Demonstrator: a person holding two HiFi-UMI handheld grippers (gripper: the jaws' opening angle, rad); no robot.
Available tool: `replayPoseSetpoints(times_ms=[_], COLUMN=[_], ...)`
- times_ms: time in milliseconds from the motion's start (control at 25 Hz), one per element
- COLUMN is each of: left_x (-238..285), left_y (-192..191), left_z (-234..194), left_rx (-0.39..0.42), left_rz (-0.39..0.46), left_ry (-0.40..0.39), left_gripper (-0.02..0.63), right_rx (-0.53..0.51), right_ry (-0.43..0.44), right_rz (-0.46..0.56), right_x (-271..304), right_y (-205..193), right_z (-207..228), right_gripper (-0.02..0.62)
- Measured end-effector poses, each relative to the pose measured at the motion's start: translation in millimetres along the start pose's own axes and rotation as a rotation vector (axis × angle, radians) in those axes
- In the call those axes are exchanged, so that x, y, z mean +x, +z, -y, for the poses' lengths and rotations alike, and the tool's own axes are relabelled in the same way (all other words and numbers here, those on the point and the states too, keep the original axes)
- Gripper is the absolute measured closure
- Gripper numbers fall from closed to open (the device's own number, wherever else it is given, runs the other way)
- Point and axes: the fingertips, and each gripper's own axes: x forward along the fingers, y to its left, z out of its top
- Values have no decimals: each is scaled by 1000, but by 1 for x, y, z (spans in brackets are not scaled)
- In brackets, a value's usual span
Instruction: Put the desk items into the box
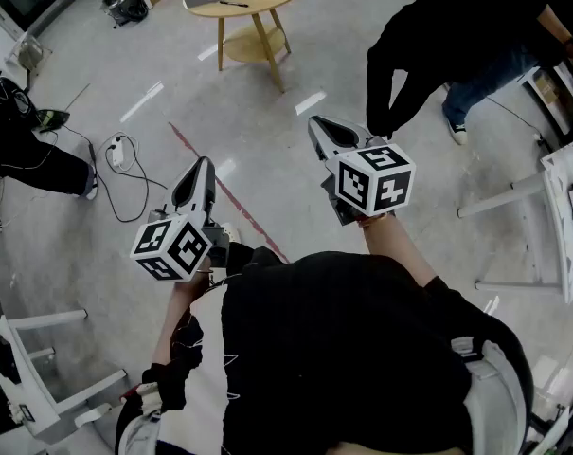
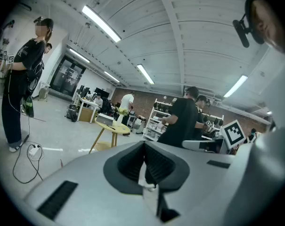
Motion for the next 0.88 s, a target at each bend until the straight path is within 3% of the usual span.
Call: replayPoseSetpoints(times_ms=[520, 880], left_x=[0, 34], left_y=[8, 37], left_z=[-30, -91], left_rx=[-18, -20], left_rz=[-5, -37], left_ry=[-17, -40], left_gripper=[595, 595], right_rx=[-9, 48], right_ry=[-23, -51], right_rz=[-19, -23], right_x=[24, 93], right_y=[-2, 11], right_z=[-15, -24], right_gripper=[591, 591])
